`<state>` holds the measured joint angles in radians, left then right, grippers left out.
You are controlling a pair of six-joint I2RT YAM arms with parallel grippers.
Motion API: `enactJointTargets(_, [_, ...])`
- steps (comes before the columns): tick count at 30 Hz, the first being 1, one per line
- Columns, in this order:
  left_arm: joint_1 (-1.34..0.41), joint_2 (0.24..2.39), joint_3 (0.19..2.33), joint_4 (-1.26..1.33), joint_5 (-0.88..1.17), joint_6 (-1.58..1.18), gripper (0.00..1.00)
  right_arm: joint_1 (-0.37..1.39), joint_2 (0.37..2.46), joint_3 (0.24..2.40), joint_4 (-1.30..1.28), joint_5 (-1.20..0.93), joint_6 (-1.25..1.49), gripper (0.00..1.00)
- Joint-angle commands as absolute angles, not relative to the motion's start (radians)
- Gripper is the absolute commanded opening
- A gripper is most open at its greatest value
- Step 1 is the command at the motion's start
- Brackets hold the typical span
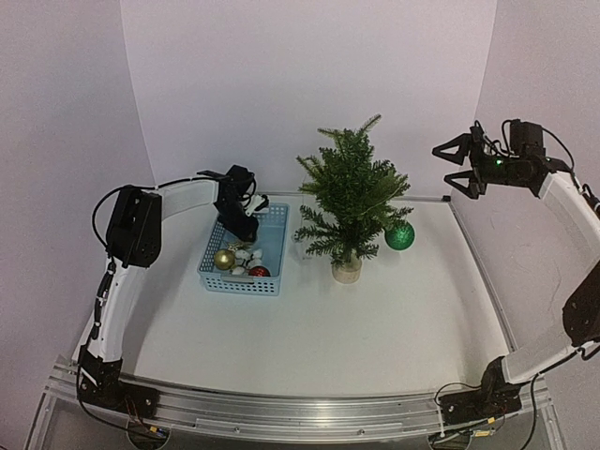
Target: Decorate the small christmas tree
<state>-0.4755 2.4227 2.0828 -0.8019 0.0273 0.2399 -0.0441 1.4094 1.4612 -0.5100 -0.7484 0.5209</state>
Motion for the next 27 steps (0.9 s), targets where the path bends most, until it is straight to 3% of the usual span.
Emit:
enactJointTargets(1, [-0.463, 2.303, 2.131, -0.811, 0.139, 0.269, 0.34, -0.04, 1.379, 1.51, -0.447, -0.814, 0.548, 0.98])
enactJointTargets(11, [-0.462, 1.927, 2.03, -0.795, 0.459, 0.487, 0.35, 0.001, 1.347, 1.603, -0.211, -0.91, 0.662, 0.98])
enactJointTargets(20, [-0.494, 1.754, 2.158, -0.949, 0.746, 0.623, 0.35, 0.339, 1.424, 1.784, -0.213, -0.695, 0.613, 0.98])
enactJointTargets(27, [-0.644, 1.7, 2.246, -1.012, 0.761, 0.779, 0.34, 0.638, 1.561, 1.877, -0.234, -0.589, 0.589, 0.94])
